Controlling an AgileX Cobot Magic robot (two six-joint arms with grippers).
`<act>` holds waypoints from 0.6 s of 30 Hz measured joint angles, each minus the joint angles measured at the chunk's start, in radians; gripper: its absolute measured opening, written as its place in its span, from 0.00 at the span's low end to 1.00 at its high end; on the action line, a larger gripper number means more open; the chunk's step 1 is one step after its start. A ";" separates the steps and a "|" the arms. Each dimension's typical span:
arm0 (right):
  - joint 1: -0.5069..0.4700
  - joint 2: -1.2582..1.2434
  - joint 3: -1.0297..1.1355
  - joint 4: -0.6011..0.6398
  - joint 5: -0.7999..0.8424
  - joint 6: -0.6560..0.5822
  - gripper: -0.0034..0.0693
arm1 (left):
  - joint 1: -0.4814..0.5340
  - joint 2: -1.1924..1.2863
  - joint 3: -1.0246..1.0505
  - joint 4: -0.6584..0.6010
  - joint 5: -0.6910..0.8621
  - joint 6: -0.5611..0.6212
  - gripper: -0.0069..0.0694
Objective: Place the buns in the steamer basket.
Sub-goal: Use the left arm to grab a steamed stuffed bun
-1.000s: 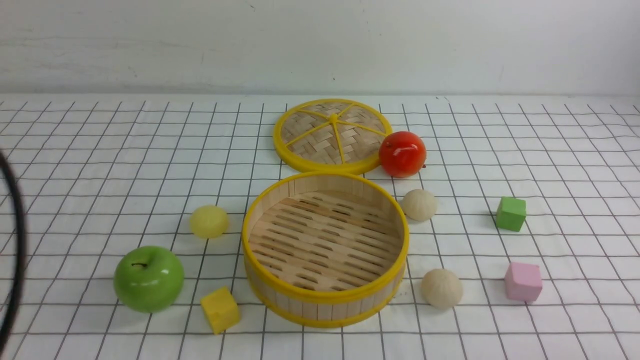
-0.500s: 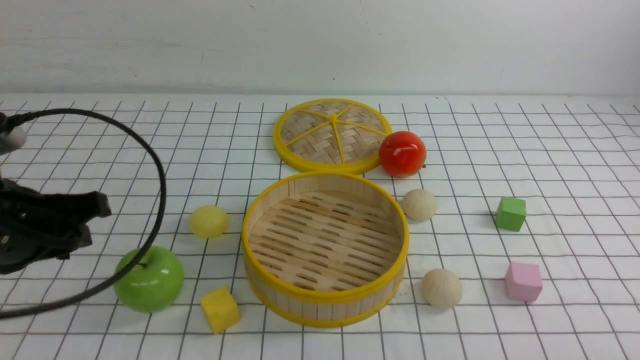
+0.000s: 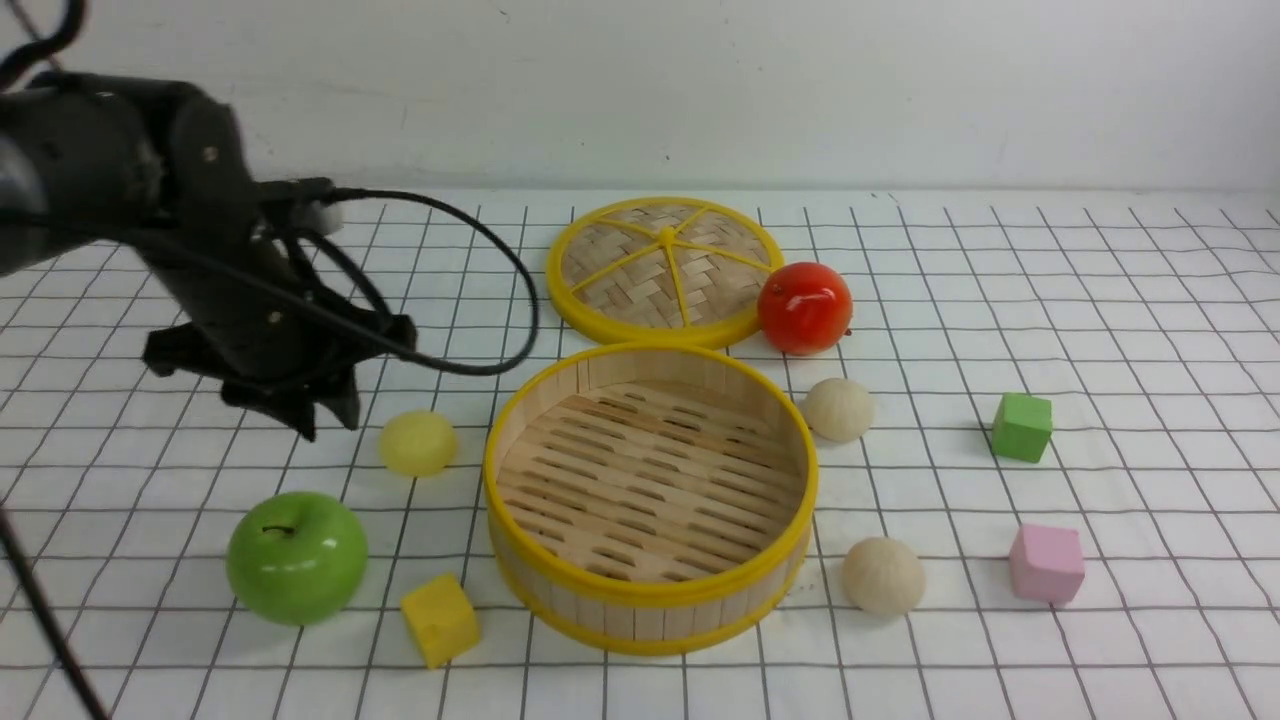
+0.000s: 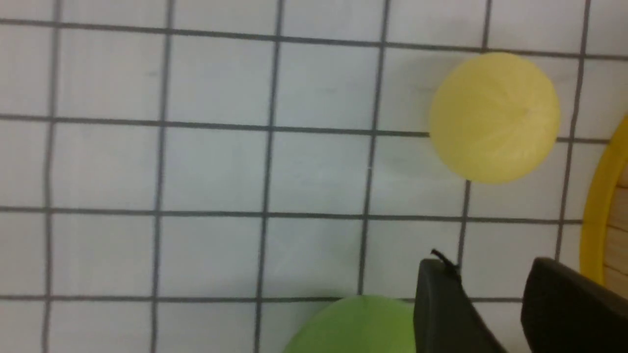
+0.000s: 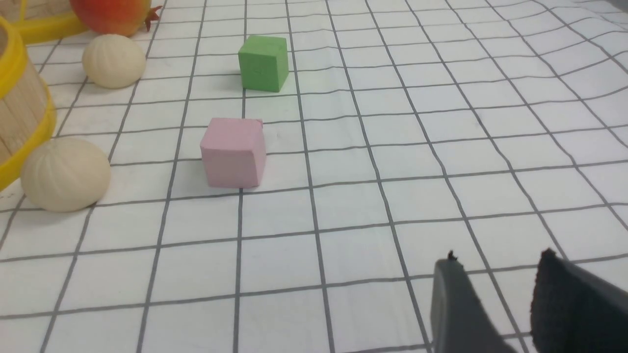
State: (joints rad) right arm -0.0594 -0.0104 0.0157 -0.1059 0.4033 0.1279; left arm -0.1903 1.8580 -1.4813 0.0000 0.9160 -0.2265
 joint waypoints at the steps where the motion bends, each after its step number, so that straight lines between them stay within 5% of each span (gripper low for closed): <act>1: 0.000 0.000 0.000 0.000 0.000 0.000 0.38 | -0.019 0.046 -0.058 0.000 0.034 0.001 0.40; 18: 0.000 0.000 0.000 0.000 0.000 0.000 0.38 | -0.086 0.239 -0.213 0.103 -0.070 -0.067 0.40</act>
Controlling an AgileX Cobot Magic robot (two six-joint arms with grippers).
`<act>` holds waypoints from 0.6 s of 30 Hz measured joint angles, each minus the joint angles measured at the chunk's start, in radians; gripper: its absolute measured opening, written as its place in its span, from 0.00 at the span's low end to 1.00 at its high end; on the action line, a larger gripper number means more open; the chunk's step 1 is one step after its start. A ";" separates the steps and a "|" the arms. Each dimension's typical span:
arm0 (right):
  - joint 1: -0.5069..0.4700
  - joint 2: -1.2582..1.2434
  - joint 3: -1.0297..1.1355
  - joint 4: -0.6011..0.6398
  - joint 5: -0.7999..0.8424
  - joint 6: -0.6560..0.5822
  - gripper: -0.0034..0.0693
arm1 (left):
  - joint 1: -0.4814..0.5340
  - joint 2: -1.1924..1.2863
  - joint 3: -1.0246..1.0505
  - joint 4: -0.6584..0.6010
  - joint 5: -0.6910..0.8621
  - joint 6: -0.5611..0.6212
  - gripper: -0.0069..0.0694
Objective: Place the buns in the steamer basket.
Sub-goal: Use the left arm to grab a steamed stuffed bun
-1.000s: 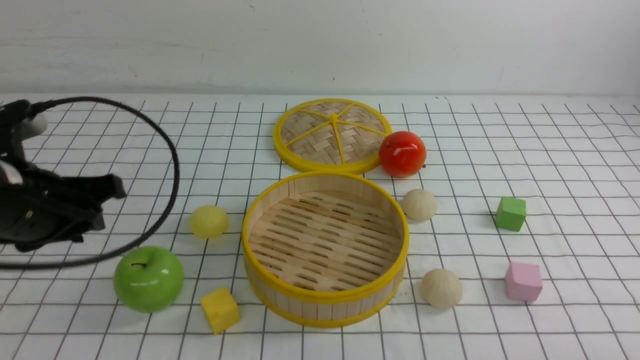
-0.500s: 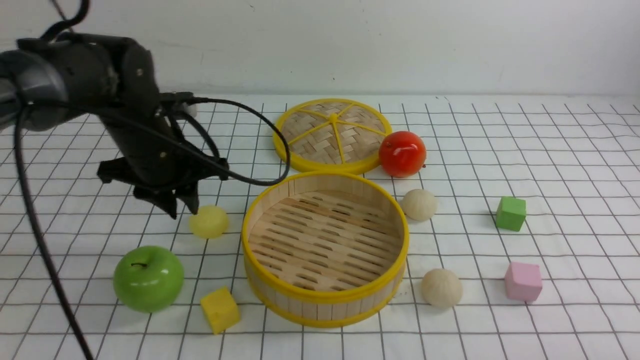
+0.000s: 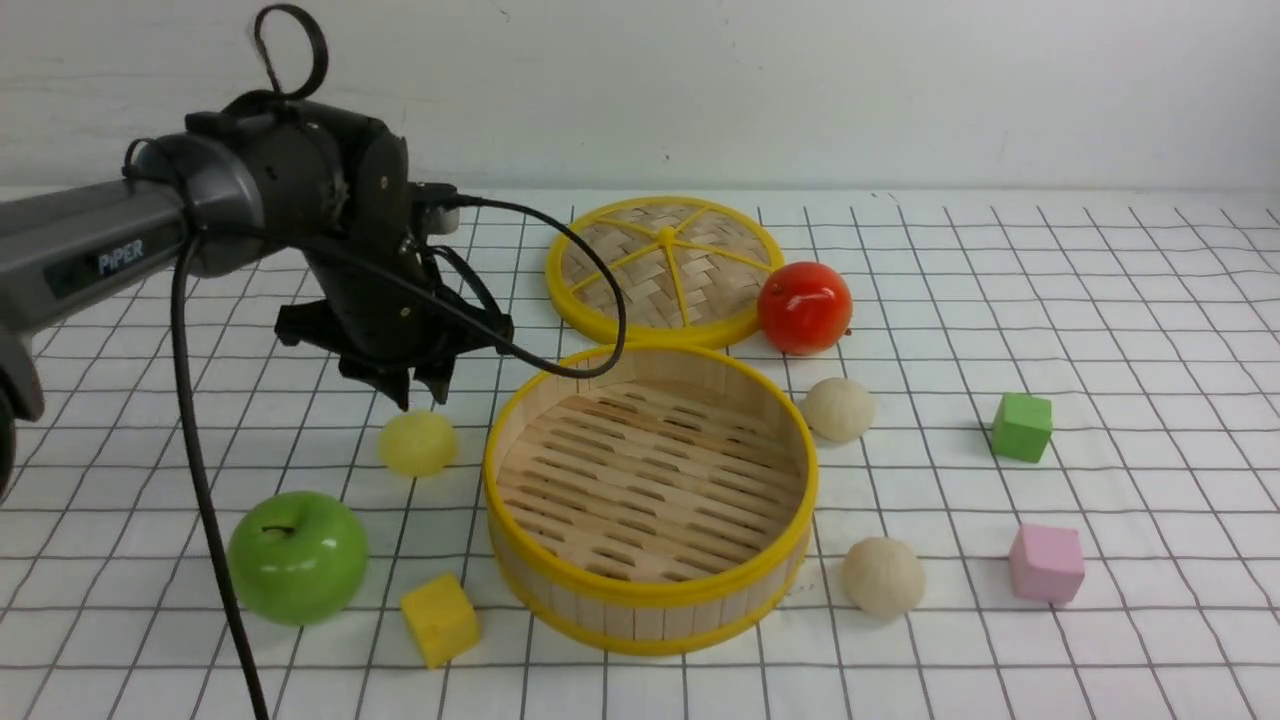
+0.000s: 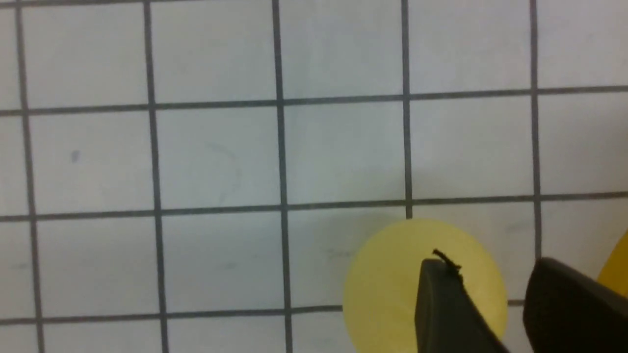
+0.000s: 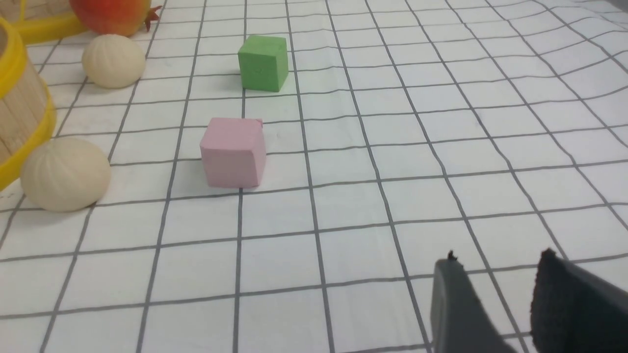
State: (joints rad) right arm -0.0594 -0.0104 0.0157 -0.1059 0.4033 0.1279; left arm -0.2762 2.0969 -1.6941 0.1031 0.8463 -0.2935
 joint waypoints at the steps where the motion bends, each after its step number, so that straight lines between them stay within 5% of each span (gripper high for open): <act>1: 0.000 0.000 0.000 0.000 0.000 0.000 0.38 | 0.000 0.009 0.000 0.000 0.000 0.000 0.40; 13: 0.000 0.000 0.000 0.000 0.000 0.000 0.38 | 0.000 0.039 -0.002 -0.012 0.026 0.002 0.37; 18: 0.000 0.000 0.000 0.000 0.000 0.000 0.38 | 0.016 0.039 -0.002 -0.066 0.036 0.030 0.14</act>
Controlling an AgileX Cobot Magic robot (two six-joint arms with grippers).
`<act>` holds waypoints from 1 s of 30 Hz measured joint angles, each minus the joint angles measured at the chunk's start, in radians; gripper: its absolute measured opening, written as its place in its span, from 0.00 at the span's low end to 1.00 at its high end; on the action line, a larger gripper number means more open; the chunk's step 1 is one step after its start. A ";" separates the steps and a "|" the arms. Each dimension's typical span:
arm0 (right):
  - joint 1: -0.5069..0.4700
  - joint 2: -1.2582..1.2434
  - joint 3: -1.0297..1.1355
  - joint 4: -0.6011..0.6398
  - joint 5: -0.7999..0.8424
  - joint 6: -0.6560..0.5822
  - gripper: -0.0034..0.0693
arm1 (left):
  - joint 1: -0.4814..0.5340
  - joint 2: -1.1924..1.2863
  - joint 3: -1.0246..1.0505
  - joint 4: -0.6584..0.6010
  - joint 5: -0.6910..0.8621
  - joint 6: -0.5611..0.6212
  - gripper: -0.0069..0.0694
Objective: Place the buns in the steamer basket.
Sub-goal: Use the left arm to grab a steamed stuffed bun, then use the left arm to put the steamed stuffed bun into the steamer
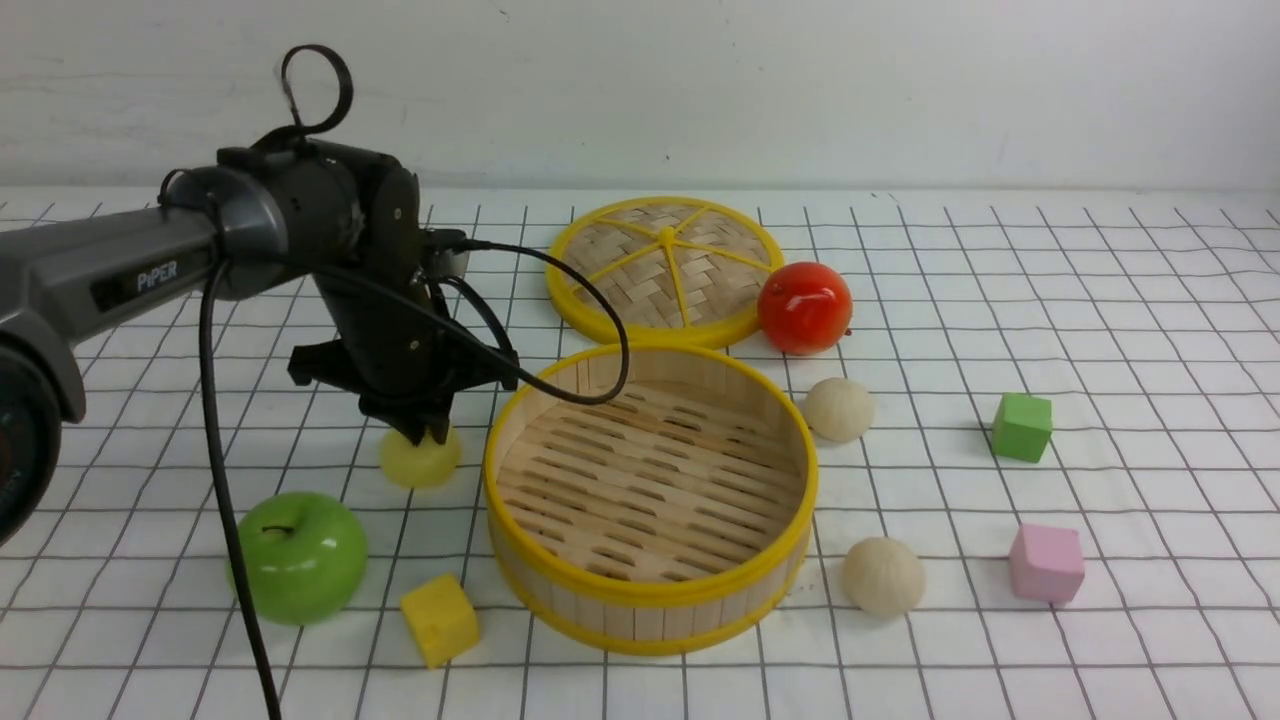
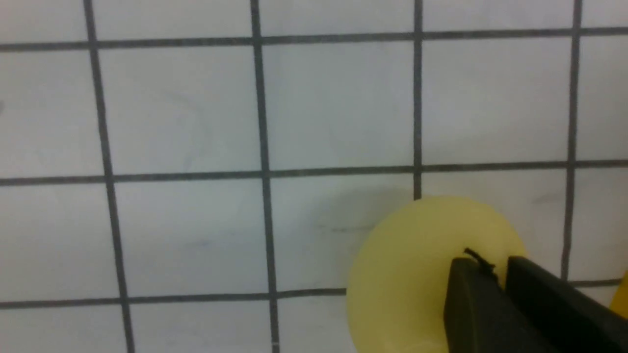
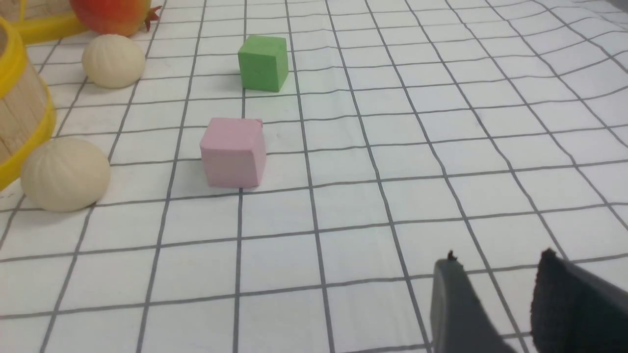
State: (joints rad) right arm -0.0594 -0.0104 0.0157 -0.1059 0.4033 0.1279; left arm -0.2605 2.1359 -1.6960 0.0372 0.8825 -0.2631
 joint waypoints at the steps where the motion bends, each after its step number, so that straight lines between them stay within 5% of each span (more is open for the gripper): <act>1: 0.000 0.000 0.000 0.000 0.000 0.000 0.38 | 0.005 0.000 0.000 -0.005 0.002 0.001 0.10; 15: 0.000 0.000 0.000 0.000 0.000 0.000 0.38 | 0.022 -0.121 -0.001 -0.024 0.058 0.004 0.07; 22: 0.000 0.000 0.000 0.000 0.000 0.000 0.38 | 0.014 -0.245 -0.001 -0.238 0.109 0.100 0.07; 30: 0.000 0.000 0.000 0.000 0.000 0.000 0.38 | -0.084 -0.214 0.000 -0.339 0.105 0.154 0.07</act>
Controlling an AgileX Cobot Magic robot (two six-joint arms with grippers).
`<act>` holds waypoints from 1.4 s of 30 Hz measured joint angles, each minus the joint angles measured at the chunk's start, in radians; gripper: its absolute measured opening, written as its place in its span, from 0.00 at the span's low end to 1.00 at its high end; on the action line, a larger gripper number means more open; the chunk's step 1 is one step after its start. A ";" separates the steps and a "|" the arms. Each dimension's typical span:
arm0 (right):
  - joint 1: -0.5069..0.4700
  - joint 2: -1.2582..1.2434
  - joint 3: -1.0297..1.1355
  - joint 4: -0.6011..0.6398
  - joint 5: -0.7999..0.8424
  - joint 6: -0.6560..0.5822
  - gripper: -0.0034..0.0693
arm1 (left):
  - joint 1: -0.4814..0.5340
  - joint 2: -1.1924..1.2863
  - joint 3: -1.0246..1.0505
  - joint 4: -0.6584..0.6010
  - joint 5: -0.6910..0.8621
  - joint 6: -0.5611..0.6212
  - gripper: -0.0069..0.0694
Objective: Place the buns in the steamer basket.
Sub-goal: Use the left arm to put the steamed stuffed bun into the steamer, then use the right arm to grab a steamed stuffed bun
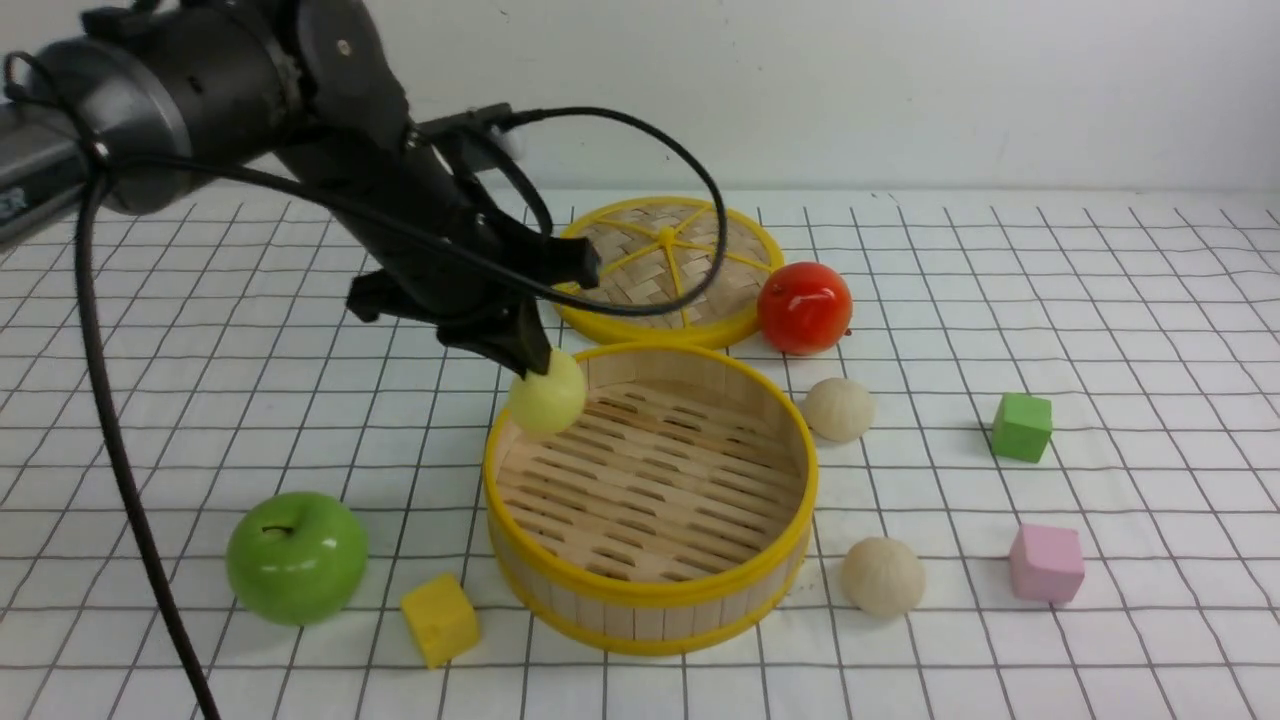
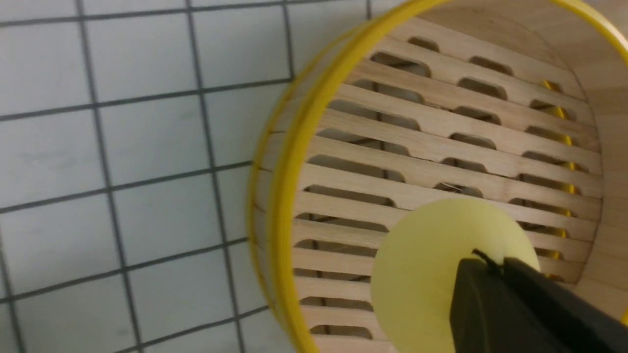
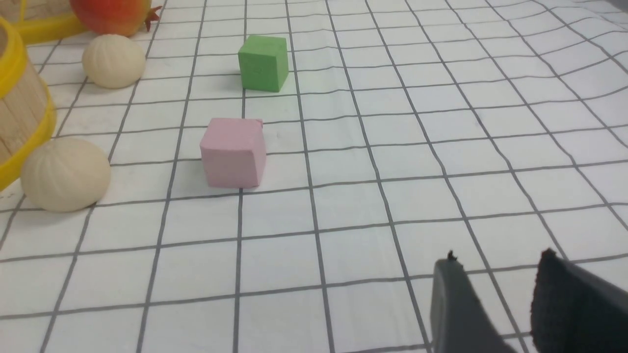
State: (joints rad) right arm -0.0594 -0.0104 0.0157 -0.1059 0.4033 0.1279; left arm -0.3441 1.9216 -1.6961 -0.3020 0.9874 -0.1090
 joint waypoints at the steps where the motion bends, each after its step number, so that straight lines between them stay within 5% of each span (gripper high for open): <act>1: 0.000 0.000 0.000 0.000 0.000 0.000 0.38 | -0.017 0.024 0.000 -0.002 -0.014 0.002 0.07; 11: 0.000 0.000 0.000 0.000 0.000 0.000 0.38 | -0.052 0.134 0.001 0.031 -0.052 -0.039 0.15; 24: 0.000 0.000 0.000 0.000 0.000 0.000 0.38 | -0.052 -0.011 0.001 0.130 0.095 -0.151 0.64; 30: 0.000 0.000 0.000 0.000 0.000 0.000 0.38 | -0.052 -0.254 0.001 0.140 0.235 -0.151 0.67; 42: 0.000 0.000 0.000 0.001 0.000 0.000 0.38 | -0.052 -0.891 0.170 0.204 0.249 -0.177 0.63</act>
State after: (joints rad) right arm -0.0594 -0.0104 0.0157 -0.1047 0.4033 0.1279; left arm -0.3959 1.0308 -1.5265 -0.0975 1.2362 -0.2860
